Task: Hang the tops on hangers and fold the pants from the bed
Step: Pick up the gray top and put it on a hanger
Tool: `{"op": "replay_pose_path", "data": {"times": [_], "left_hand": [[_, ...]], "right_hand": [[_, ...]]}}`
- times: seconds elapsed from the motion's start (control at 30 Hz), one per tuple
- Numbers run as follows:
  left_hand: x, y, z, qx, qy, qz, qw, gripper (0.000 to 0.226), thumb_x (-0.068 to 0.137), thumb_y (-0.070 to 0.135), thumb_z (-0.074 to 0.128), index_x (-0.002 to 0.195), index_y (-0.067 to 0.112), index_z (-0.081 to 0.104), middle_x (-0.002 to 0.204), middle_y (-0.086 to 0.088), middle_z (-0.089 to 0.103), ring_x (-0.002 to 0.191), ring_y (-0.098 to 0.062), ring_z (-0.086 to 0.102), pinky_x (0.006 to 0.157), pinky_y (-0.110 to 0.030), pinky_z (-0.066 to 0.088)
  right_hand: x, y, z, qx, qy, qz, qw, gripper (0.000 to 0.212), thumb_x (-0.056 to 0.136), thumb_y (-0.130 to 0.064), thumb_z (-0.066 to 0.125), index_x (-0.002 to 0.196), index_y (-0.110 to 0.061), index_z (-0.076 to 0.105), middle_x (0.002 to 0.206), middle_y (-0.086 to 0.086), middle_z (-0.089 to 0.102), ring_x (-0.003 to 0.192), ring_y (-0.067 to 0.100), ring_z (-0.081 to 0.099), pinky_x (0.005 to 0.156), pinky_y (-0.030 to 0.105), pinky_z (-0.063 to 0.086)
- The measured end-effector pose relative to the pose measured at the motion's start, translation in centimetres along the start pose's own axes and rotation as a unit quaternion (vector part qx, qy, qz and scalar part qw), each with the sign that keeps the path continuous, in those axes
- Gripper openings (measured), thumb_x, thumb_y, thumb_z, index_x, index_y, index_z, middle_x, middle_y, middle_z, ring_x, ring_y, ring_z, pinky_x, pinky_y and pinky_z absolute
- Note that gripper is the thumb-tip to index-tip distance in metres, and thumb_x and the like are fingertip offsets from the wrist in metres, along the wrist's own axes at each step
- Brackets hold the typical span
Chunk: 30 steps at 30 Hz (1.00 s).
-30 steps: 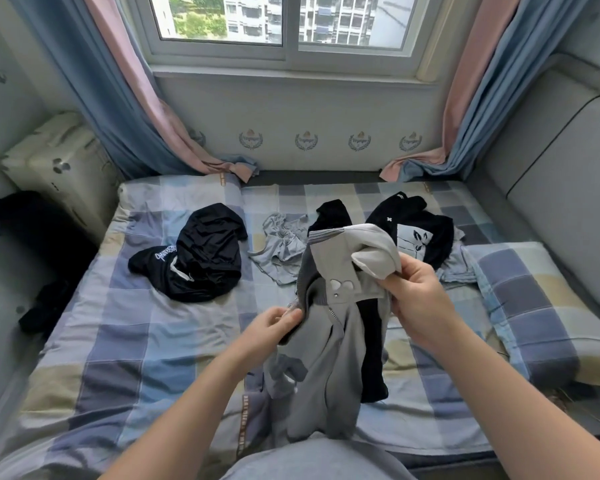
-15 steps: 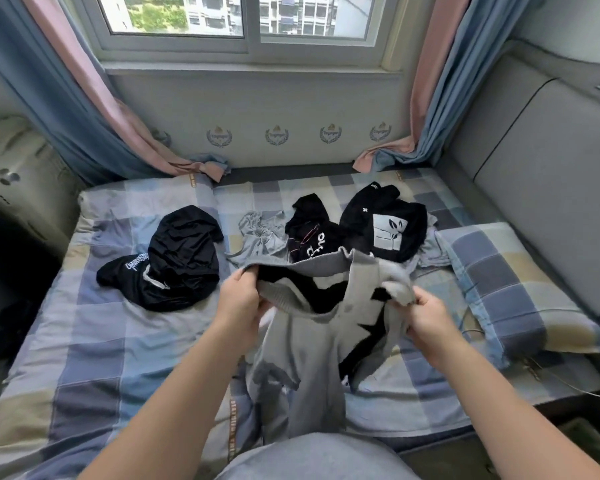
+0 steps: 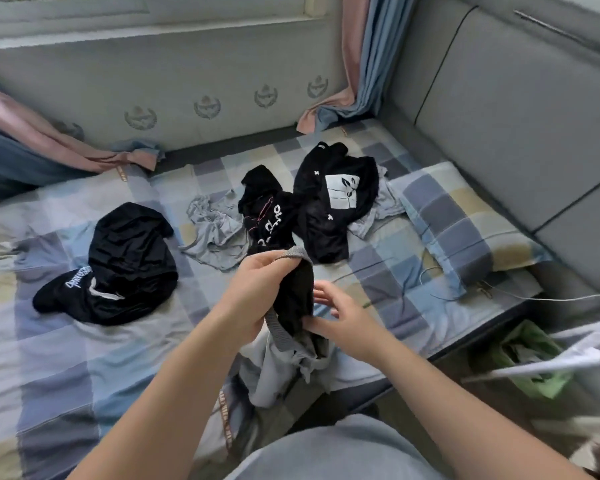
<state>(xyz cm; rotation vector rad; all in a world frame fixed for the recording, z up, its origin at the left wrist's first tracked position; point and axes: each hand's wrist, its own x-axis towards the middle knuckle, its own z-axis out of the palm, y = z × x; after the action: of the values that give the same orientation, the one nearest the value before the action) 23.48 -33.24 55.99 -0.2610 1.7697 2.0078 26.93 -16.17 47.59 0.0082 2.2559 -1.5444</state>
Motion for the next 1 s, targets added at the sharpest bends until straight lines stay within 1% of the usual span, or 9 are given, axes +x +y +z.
{"op": "replay_pose_path", "data": {"times": [0.13,0.2,0.3,0.4,0.57,0.77,0.83,0.9,1.0], "left_hand": [[0.4,-0.4,2.4,0.001,-0.104,-0.028,0.994,0.026,0.099,0.012,0.058,0.083,0.014,0.08,0.093,-0.014,0.076,0.087,-0.024,0.075,0.077,-0.032,0.062],[0.9,-1.2,3.8,0.017,-0.158,-0.05,0.986,0.02,0.098,0.011,0.059,0.093,0.009,0.078,0.099,-0.017,0.076,0.092,-0.027,0.074,0.077,-0.031,0.061],[1.6,-2.5,5.8,0.073,-0.226,-0.073,0.969,0.019,0.097,0.004,0.059,0.098,0.007,0.077,0.101,-0.018,0.076,0.095,-0.03,0.074,0.081,-0.035,0.06],[2.6,-4.2,8.0,0.174,-0.244,-0.056,0.952,0.021,0.095,0.001,0.06,0.098,0.013,0.077,0.097,-0.011,0.077,0.091,-0.028,0.074,0.085,-0.039,0.057],[4.1,-8.4,13.4,0.431,-0.165,0.057,0.885,0.039,0.085,-0.007,0.052,0.082,0.029,0.068,0.074,0.001,0.062,0.05,-0.01,0.051,0.041,-0.021,0.039],[0.5,-14.9,22.7,0.546,-0.21,0.156,0.796,0.037,0.076,-0.011,0.05,0.093,0.017,0.065,0.098,-0.002,0.055,0.084,-0.018,0.051,0.065,-0.026,0.039],[-2.2,-16.9,25.9,0.541,-0.236,0.145,0.794,0.034,0.078,-0.01,0.049,0.092,0.013,0.069,0.089,-0.001,0.061,0.083,-0.021,0.054,0.071,-0.029,0.042],[-5.5,-18.6,29.5,0.477,-0.28,0.071,0.83,0.03,0.083,-0.011,0.048,0.086,0.008,0.071,0.08,-0.008,0.068,0.073,-0.024,0.061,0.068,-0.035,0.055],[-11.0,-21.2,34.6,0.364,-0.331,-0.061,0.869,0.026,0.096,-0.005,0.052,0.083,0.007,0.072,0.071,-0.013,0.068,0.059,-0.02,0.064,0.063,-0.033,0.061]], "right_hand": [[-0.4,3.9,-0.4,-0.064,0.118,0.05,0.99,0.015,0.091,-0.008,0.05,0.1,-0.008,0.062,0.095,0.01,0.068,0.097,0.033,0.063,0.085,0.049,0.053],[-2.2,6.1,-1.6,-0.075,0.163,0.085,0.98,0.016,0.09,-0.004,0.046,0.097,-0.005,0.061,0.092,0.014,0.068,0.093,0.035,0.063,0.081,0.046,0.053],[-6.4,8.6,-4.0,0.004,0.251,0.146,0.957,0.016,0.087,-0.011,0.05,0.079,-0.021,0.058,0.071,-0.007,0.065,0.073,0.018,0.059,0.064,0.032,0.044],[-11.4,10.3,-6.3,0.055,0.33,0.173,0.926,0.025,0.093,0.0,0.048,0.074,-0.014,0.053,0.065,-0.008,0.054,0.065,0.011,0.046,0.058,0.025,0.035],[-20.3,11.7,-8.1,0.099,0.431,0.175,0.88,0.022,0.097,0.005,0.037,0.078,0.0,0.045,0.065,0.001,0.042,0.052,0.004,0.034,0.053,0.021,0.028],[-32.5,12.1,-7.9,0.335,0.505,0.126,0.785,0.016,0.087,-0.024,0.046,0.074,-0.021,0.055,0.074,0.005,0.05,0.072,0.018,0.048,0.065,0.032,0.035],[-37.2,12.8,-7.7,0.414,0.541,0.118,0.723,0.012,0.092,-0.02,0.053,0.09,-0.013,0.063,0.086,0.014,0.06,0.081,0.024,0.058,0.066,0.031,0.044],[-42.3,13.9,-7.3,0.467,0.578,0.118,0.659,0.017,0.099,-0.015,0.056,0.098,-0.011,0.073,0.099,0.014,0.072,0.089,0.024,0.07,0.068,0.031,0.054],[-49.8,15.1,-6.3,0.491,0.598,0.103,0.625,0.032,0.1,-0.019,0.055,0.083,-0.012,0.082,0.097,0.014,0.077,0.085,0.022,0.075,0.063,0.03,0.059]]}}
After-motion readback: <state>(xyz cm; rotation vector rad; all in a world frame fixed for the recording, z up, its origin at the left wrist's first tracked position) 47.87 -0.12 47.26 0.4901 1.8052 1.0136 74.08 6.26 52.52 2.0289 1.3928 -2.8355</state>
